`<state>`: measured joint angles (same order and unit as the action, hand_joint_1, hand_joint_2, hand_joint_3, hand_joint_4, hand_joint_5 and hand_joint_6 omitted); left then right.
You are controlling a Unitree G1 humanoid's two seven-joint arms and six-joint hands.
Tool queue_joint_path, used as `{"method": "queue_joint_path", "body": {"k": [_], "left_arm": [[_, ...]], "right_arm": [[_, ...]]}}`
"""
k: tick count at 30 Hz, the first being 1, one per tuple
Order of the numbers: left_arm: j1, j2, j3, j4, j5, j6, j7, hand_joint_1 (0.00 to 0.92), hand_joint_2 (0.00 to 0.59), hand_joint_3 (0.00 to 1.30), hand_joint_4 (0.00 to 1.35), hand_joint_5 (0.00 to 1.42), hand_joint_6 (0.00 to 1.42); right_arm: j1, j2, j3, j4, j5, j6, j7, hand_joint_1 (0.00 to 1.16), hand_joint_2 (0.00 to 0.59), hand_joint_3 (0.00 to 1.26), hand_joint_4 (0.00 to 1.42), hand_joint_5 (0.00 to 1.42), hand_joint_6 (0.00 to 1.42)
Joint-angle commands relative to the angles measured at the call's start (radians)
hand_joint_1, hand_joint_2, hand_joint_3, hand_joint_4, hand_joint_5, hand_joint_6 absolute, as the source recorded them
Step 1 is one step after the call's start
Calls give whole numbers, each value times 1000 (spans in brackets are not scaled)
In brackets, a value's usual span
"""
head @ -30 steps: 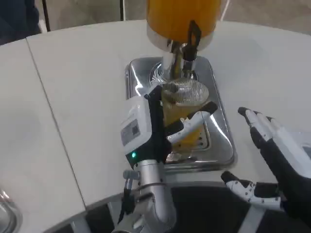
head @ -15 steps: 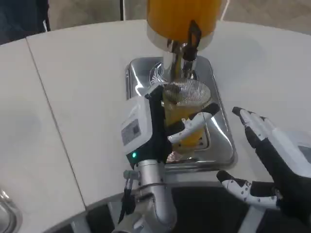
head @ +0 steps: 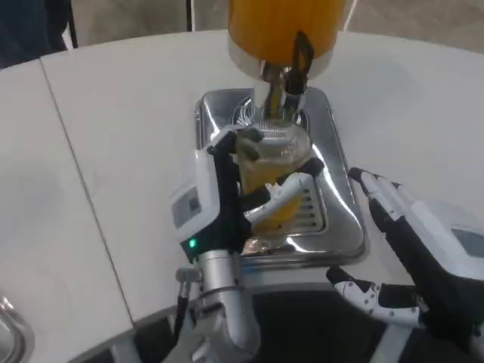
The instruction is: Grasp the cup under the faucet to collect the drink, then remove the cup.
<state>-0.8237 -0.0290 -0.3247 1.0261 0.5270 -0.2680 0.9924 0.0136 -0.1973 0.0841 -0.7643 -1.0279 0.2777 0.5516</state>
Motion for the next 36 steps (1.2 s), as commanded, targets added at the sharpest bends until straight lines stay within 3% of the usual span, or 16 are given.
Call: {"method": "queue_joint_path", "body": {"k": [1,14,22,31,36], "left_arm": [[19,43,-1,-53,35,-17,19,571,0,1078,1060,1406,1424],[77,146,19,-137,55,-23,4,598,0,1087,1048,1405,1424],[129,201,60,-216,42,-11,-22,623,0,1087,1048,1405,1424],[184,221,89,-288,47,4,-54,634,0,1087,1036,1405,1424],[202,224,105,-336,38,1,-72,635,0,1087,1036,1405,1424]], "right_arm": [[-3,-10,2,11,21,-13,-26,674,387,0,0,0,113],[-39,-33,18,58,43,-25,-59,688,381,0,0,0,113],[-52,-59,30,92,37,-41,-83,700,383,0,0,0,113],[-60,-42,58,88,20,-24,-85,708,388,0,0,0,113],[-44,-48,70,65,-23,-30,-85,711,389,0,0,0,113]]}}
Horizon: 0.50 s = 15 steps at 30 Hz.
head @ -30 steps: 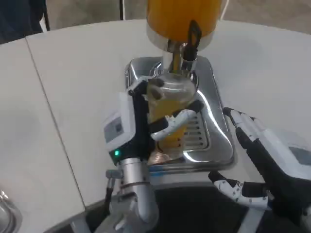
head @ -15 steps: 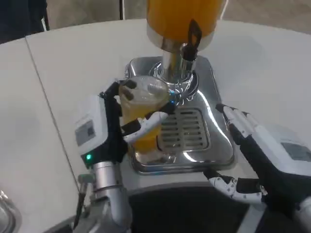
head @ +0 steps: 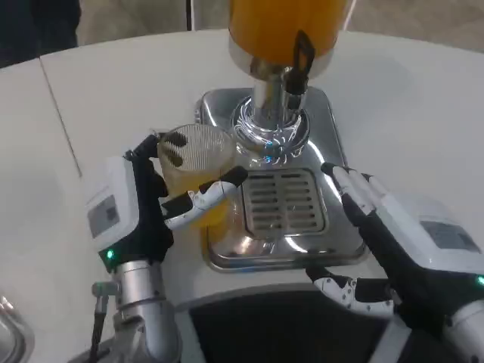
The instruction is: Grasp the cup under the faucet to collect the drink, then remove the cup.
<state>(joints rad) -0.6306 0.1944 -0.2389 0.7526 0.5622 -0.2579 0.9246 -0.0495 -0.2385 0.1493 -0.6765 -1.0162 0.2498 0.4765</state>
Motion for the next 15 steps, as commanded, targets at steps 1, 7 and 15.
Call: {"method": "queue_joint_path", "body": {"k": [1,7,15], "left_arm": [[15,4,23,-76,4,-10,-10,635,0,1087,1036,1405,1424],[77,40,57,-185,2,-13,-62,636,0,1087,1036,1405,1424],[133,52,84,-272,12,-8,-101,636,0,1091,1036,1405,1424]], "right_arm": [[21,-13,8,-24,-55,-8,-11,712,389,0,0,0,113],[23,-16,1,-20,-59,-4,4,714,389,0,0,0,108],[18,-30,11,0,-93,-18,-8,711,397,0,0,0,99]]}}
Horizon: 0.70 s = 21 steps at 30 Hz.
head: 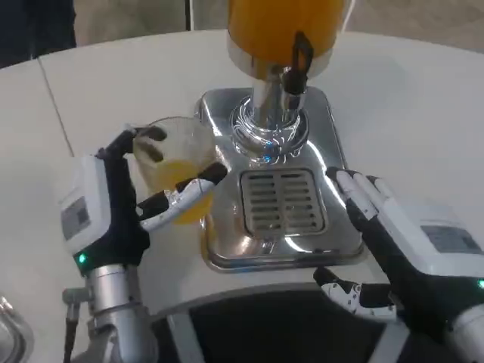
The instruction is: Grasp the cup under the faucet to collect the drink, then remove the cup.
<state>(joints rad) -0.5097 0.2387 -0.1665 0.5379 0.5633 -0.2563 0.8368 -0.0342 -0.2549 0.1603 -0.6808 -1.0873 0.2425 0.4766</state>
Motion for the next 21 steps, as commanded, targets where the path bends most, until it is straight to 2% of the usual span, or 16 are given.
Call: {"method": "queue_joint_path", "body": {"k": [1,5,8,16,19,21], "left_arm": [[18,8,16,-67,10,-10,-18,636,0,1092,1036,1405,1424],[48,9,22,-123,16,-14,-40,636,0,1095,1036,1405,1424],[85,9,32,-184,18,-9,-66,636,0,1096,1033,1405,1424],[173,8,57,-317,37,5,-112,636,0,1097,1031,1405,1424],[224,11,65,-386,41,-1,-141,636,0,1097,1031,1405,1424],[257,8,71,-428,43,2,-159,636,0,1097,1031,1405,1424]], "right_arm": [[-4,-20,3,16,-34,-14,-6,710,397,0,0,0,98],[-26,-35,3,51,-58,-23,-16,708,399,0,0,0,96],[-41,-40,-4,73,-48,-22,-16,700,410,0,0,0,82],[-50,-115,-93,53,30,-46,-11,695,411,0,0,0,80],[-43,-127,-101,40,33,-49,-5,693,411,0,0,0,80],[-33,-122,-94,31,29,-51,-10,693,411,0,0,0,80]]}}
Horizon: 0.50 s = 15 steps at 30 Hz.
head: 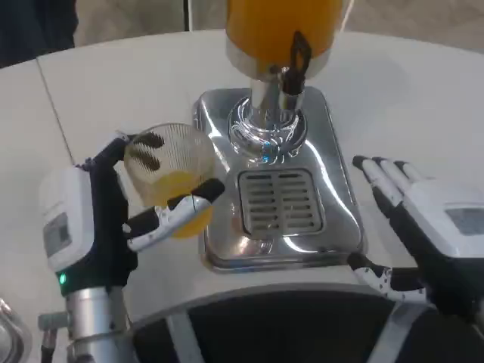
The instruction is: Grasp the cup under the faucet to collect the drink, then remove the cup.
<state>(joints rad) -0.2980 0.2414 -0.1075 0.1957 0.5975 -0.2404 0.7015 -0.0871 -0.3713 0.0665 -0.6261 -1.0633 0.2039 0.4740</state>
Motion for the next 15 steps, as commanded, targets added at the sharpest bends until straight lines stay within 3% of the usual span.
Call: {"method": "queue_joint_path", "body": {"k": [1,15], "left_arm": [[64,4,14,-104,10,-13,-32,635,0,1097,1031,1405,1424],[271,-17,13,-308,-5,-55,-142,629,0,1097,1031,1405,1424]], "right_arm": [[23,-3,5,-27,0,-14,-9,692,411,0,0,0,80],[54,39,52,-50,-55,-31,-46,677,416,0,0,0,80]]}}
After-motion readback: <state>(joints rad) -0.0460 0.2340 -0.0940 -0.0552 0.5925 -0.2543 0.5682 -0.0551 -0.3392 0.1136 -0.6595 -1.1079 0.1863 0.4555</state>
